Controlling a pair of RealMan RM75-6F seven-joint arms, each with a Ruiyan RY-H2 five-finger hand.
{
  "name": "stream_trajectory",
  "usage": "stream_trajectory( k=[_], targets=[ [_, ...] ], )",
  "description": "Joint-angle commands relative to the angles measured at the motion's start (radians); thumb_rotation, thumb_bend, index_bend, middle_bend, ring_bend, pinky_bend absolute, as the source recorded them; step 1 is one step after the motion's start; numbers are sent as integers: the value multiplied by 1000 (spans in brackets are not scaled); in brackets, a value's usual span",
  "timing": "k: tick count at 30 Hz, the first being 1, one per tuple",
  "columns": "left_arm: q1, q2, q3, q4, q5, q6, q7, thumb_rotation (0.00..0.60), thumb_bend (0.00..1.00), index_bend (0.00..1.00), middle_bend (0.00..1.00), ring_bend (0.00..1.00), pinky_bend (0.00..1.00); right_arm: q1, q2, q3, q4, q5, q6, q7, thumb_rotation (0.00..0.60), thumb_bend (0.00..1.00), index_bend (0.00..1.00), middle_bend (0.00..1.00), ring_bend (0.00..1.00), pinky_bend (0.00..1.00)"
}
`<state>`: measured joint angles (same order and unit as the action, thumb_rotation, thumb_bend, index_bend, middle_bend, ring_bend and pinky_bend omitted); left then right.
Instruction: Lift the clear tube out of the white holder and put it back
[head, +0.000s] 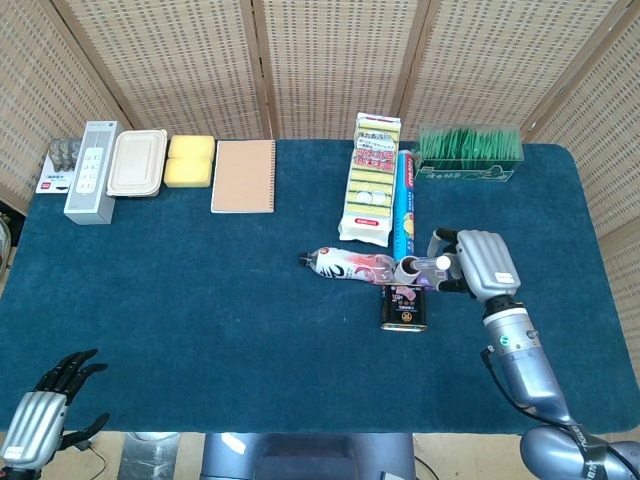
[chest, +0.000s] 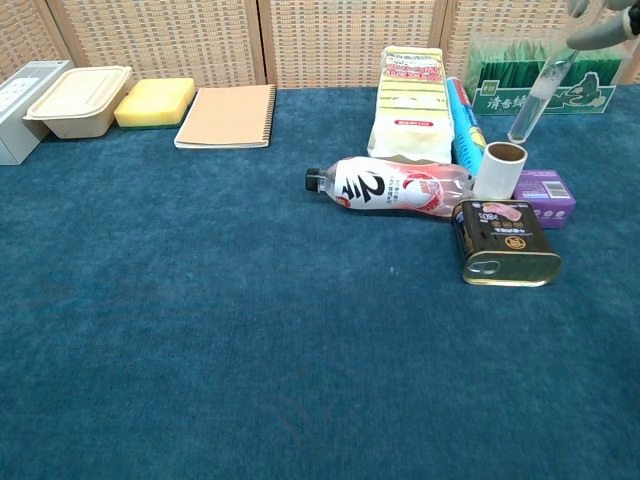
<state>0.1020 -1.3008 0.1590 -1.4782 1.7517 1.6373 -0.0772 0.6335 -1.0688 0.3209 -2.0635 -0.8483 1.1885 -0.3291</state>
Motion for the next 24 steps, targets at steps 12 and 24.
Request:
stream_trajectory(
  k=[12,24],
  targets=[
    [2,11,-7,-1,-1,13,-4,600,181,235,146,120,226,30,-66,-8,8,15,26,-26,600,384,785,875,878,787],
    [6,12,-6,2,-7,12,-9,600,180,235,146,120,226,57,-104,1,38,28,28,-38,600,385,785,875,878,786]
  ],
)
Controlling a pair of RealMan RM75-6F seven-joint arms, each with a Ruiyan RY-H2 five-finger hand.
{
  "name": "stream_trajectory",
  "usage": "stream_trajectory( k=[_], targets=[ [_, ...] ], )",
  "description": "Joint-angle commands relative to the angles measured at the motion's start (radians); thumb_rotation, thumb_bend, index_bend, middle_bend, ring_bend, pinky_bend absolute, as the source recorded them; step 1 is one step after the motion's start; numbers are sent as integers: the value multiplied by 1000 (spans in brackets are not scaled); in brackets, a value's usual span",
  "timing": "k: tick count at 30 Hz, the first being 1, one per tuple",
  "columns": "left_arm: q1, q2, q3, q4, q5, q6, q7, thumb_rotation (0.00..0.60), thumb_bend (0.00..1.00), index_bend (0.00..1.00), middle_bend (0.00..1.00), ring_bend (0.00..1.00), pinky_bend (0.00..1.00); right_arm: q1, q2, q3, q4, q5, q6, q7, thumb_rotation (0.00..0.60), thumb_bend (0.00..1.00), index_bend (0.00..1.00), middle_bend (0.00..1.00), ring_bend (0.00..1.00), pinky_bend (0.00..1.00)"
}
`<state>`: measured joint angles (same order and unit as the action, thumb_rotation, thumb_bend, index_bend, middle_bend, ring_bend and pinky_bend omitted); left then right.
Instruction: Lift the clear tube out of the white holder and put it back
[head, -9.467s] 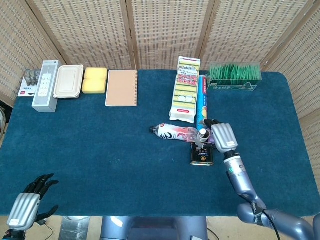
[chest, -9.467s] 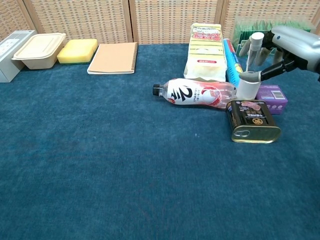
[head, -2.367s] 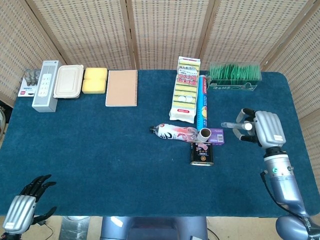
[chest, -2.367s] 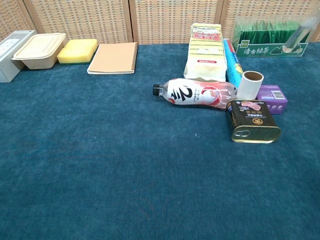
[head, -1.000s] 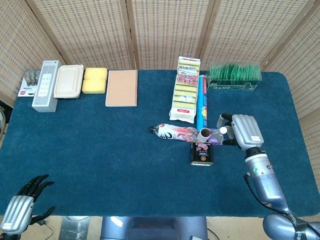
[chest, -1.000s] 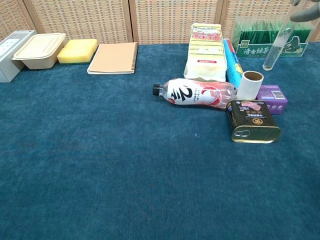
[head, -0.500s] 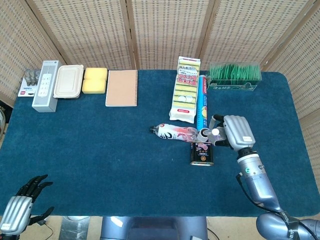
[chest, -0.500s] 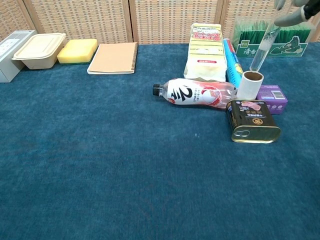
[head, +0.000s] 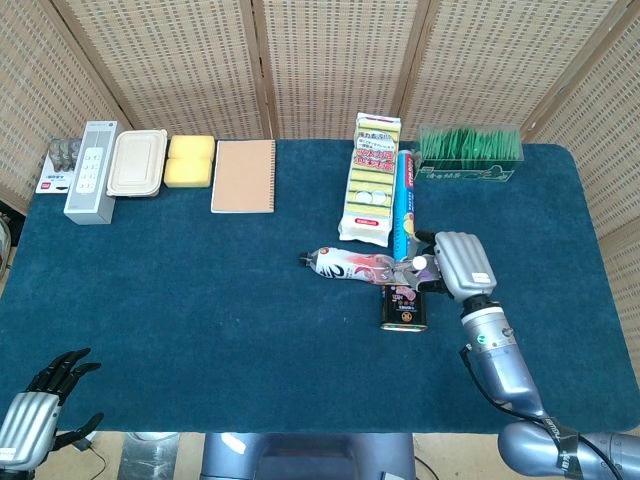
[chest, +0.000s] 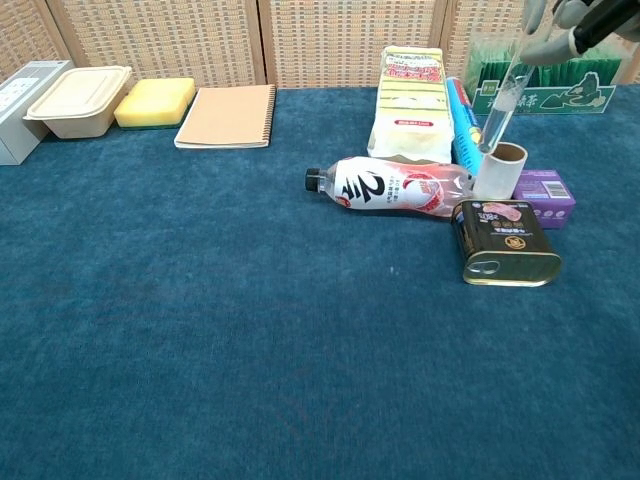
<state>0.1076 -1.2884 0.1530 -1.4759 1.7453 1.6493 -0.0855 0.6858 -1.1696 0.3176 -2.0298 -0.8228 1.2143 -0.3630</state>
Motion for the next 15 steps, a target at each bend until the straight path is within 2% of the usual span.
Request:
stream_trajectory(
  k=[1,15],
  targets=[
    [0,0,-1,0,-1,0,-1,600,180,235,146,120,226,5,-2,5,4,2,6,-6,600,385,785,875,877,786],
    [3,1,-5,8,-13,-4,-2,600,181,235,146,120,226,11,2,7,50,33,-8,-2,600,384,785,875,877,785]
  ],
)
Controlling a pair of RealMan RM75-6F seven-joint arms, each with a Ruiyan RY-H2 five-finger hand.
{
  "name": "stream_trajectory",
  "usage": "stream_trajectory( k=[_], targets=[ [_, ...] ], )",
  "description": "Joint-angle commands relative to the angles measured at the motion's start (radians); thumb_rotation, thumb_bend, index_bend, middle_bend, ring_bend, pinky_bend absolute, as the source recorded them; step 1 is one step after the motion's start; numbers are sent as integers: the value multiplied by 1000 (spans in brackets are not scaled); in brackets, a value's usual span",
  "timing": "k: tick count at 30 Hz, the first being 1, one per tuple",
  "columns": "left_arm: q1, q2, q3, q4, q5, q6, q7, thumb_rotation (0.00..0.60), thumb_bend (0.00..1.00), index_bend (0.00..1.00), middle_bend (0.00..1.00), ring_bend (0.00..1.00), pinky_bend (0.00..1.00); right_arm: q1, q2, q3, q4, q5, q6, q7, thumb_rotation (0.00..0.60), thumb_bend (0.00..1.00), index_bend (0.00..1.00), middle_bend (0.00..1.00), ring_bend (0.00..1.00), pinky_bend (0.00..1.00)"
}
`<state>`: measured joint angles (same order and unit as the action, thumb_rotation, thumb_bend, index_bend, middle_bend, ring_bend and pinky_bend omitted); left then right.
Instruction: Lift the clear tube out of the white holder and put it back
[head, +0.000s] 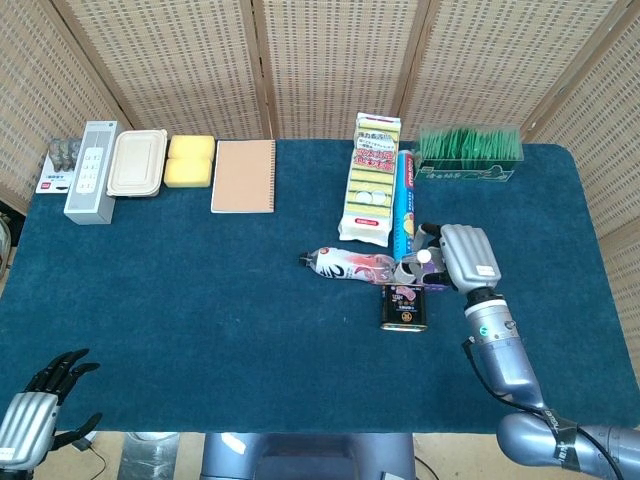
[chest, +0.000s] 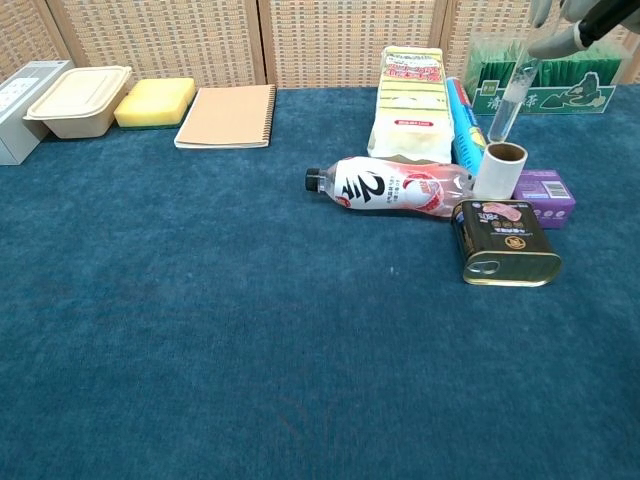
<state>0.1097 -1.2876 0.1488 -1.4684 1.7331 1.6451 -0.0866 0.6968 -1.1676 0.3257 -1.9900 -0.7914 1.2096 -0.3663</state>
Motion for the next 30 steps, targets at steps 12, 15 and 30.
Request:
stream_trajectory(
  k=[12,15,30],
  targets=[
    [-1,-3,3,-2,8,-5,10,600,181,235,146,120,226,-13,24,-14,16,-1,-24,23,600,384,786,875,878,785],
    [-1,-1,3,-4,8,-4,11,600,181,235,146,120,226,-13,26,-16,22,0,-28,25,600,384,785,875,878,785],
    [-2,0,3,-11,9,-8,16,600,181,235,146,120,226,4,-23,-28,70,23,-58,33,600,383,785,875,878,785]
  ],
)
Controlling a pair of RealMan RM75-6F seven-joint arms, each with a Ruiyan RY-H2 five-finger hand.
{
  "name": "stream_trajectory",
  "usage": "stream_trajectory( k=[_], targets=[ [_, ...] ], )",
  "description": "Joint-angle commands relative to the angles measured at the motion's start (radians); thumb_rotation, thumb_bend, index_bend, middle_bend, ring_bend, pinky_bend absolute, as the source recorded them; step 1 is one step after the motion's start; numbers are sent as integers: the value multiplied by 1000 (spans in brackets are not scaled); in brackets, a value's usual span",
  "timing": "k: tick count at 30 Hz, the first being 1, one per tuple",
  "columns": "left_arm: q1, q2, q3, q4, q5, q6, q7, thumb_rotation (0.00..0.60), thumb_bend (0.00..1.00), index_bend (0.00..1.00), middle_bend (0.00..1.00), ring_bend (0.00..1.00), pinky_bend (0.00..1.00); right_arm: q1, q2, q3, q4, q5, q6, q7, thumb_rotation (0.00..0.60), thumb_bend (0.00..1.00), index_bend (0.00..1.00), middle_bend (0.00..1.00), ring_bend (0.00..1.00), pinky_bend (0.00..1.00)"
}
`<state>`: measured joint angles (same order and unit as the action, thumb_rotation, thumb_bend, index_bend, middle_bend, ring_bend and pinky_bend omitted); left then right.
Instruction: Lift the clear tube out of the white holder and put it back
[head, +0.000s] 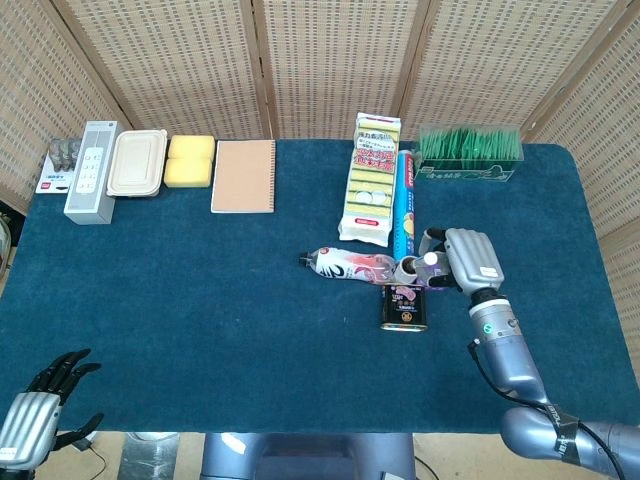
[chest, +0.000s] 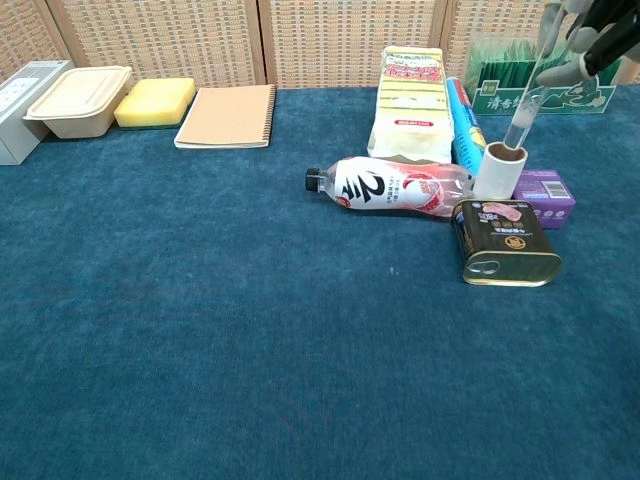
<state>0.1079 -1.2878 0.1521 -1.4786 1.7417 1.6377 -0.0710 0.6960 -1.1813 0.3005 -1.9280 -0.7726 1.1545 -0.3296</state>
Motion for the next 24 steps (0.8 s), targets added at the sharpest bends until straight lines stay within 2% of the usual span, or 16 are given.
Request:
stream_trajectory(
  k=[1,24],
  targets=[
    [0,0,0,-1,0,-1,0,600,181,235,146,120,226,8,-14,-5,13,6,-5,-8,600,383,785,875,878,785],
    [-4,-2,-1,1,-12,-17,-15,600,181,235,146,120,226,52,-126,-39,165,14,-83,-17,600,354,766,858,857,777]
  ],
)
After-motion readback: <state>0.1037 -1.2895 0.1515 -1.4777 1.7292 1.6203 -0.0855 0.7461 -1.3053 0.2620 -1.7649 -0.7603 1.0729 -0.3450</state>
